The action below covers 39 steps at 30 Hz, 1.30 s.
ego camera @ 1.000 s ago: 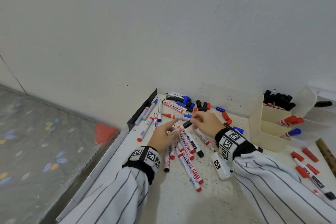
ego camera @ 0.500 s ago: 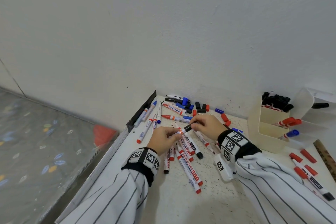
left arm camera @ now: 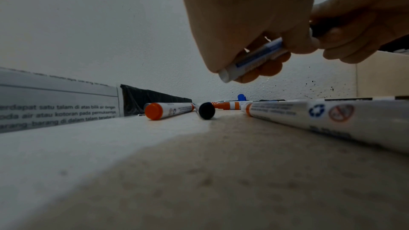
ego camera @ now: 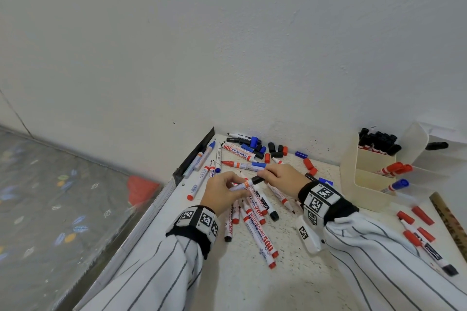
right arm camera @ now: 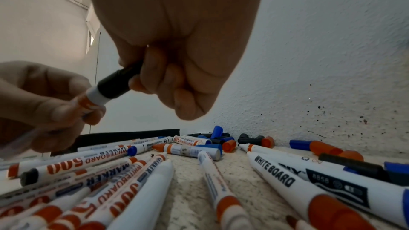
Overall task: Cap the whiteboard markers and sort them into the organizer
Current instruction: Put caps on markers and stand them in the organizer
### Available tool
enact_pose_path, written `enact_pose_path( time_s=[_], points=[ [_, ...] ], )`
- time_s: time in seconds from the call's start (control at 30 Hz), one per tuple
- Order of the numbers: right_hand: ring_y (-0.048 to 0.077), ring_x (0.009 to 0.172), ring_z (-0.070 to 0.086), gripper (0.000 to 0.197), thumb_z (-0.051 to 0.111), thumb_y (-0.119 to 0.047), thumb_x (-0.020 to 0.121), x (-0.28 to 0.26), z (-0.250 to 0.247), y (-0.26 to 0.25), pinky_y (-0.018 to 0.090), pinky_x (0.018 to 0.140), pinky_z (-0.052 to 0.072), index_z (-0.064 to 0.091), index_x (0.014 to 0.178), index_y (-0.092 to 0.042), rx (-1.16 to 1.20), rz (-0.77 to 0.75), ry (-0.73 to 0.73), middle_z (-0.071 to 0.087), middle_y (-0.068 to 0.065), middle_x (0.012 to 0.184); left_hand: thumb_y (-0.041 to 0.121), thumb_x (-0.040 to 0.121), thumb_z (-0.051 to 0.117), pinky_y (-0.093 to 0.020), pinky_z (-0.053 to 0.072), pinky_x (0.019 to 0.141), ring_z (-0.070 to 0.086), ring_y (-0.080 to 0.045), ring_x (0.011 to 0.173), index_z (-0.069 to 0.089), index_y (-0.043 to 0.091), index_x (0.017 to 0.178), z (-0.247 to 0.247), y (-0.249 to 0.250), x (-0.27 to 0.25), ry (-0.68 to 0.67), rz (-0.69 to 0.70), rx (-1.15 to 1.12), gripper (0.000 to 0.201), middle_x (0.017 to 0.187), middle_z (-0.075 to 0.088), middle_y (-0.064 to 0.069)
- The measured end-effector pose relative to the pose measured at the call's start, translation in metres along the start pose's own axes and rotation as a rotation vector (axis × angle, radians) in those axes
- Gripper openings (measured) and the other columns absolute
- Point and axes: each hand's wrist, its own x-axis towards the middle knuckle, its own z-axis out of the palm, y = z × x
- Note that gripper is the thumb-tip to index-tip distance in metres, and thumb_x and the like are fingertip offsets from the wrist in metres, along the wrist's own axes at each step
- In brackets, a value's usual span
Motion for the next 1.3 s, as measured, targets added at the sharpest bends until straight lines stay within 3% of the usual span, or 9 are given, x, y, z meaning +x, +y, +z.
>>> enact_pose_path(
  time_s=[0.13,0.2,0.33,0.47,0.6,0.77,0.87,0.97,1.3],
  points=[
    [0.006,0.055,0.042,0.022,0.044,-0.031,0.096,-0.007,-0.013,0.004,0.015,0.053,0.033,0.056,0.086,-0.017,0.109,0.018,0.160,0.052,-0.005,0.067,0.023,0.074,0.076,-0.022,0.034,0.090,0.048,-0.008,0.104,0.059,0.027,0.109,0.002,-0.005,0.003,0.014,0.015,0.131,0.040,0.107,0.055,0.011],
    [0.010,0.058,0.046,0.019,0.047,-0.029,0.095,-0.013,-0.025,0.011,0.017,0.055,0.037,0.058,0.093,-0.013,0.159,0.039,0.318,0.058,0.001,0.074,0.028,0.080,0.069,-0.023,0.038,0.083,0.048,-0.009,0.097,0.048,0.025,0.121,0.002,-0.009,0.004,0.007,-0.111,0.199,0.046,0.105,0.051,0.007],
    [0.011,0.062,0.056,0.010,0.051,-0.022,0.093,-0.037,-0.063,0.030,0.013,0.054,0.046,0.054,0.095,-0.013,0.314,0.053,0.661,0.060,0.002,0.085,0.030,0.086,0.061,-0.023,0.044,0.066,0.053,-0.010,0.071,0.043,0.025,0.109,0.001,-0.018,0.006,0.047,-0.248,0.334,0.030,0.079,0.054,0.003],
    [0.005,0.063,0.058,0.018,0.047,-0.017,0.095,-0.068,-0.102,0.054,0.005,0.053,0.045,0.053,0.107,-0.005,0.324,0.117,0.932,0.061,0.010,0.092,0.039,0.087,0.057,-0.027,0.049,0.083,0.056,-0.011,0.086,0.051,0.024,0.087,-0.001,-0.021,0.007,-0.052,-0.275,0.529,0.015,0.090,0.060,0.003],
    [0.023,0.086,0.060,0.020,0.043,-0.014,0.096,-0.106,-0.133,0.077,0.020,0.070,0.041,0.050,0.109,0.000,0.186,0.168,1.193,0.059,0.018,0.098,0.043,0.088,0.053,-0.024,0.044,0.080,0.056,-0.012,0.093,0.055,0.021,0.099,-0.002,-0.018,0.008,-0.087,-0.298,0.601,0.024,0.099,0.061,0.003],
    [0.020,0.079,0.048,0.022,0.040,-0.004,0.094,-0.154,-0.152,0.098,0.003,0.070,0.030,0.045,0.109,0.011,0.000,0.145,1.434,0.046,0.026,0.108,0.041,0.086,0.058,-0.030,0.044,0.086,0.054,-0.014,0.093,0.056,0.019,0.109,0.000,-0.014,0.007,-0.012,-0.328,0.502,0.032,0.109,0.061,-0.002],
    [0.014,0.086,0.041,0.022,0.040,-0.002,0.092,-0.166,-0.152,0.123,0.002,0.079,0.030,0.045,0.109,0.011,-0.050,0.159,1.495,0.039,0.033,0.116,0.037,0.085,0.061,-0.027,0.043,0.077,0.056,-0.015,0.085,0.062,0.015,0.106,-0.001,-0.011,0.005,0.163,-0.276,0.347,0.030,0.101,0.065,-0.004],
    [0.033,0.098,0.048,0.023,0.042,-0.004,0.093,-0.169,-0.146,0.141,0.013,0.084,0.031,0.048,0.111,0.008,-0.055,0.250,1.450,0.040,0.031,0.119,0.031,0.087,0.061,-0.028,0.046,0.078,0.060,-0.016,0.083,0.064,0.011,0.104,0.000,-0.010,0.006,0.242,-0.194,0.180,0.026,0.092,0.068,-0.004],
    [0.038,0.095,0.056,0.022,0.051,-0.005,0.090,-0.158,-0.153,0.164,0.039,0.087,0.043,0.051,0.111,0.001,-0.062,0.384,1.298,0.058,0.024,0.108,0.032,0.091,0.054,-0.039,0.056,0.077,0.067,-0.018,0.080,0.056,0.019,0.105,0.002,-0.015,0.011,0.263,-0.201,-0.110,0.020,0.097,0.069,-0.006]
  ],
)
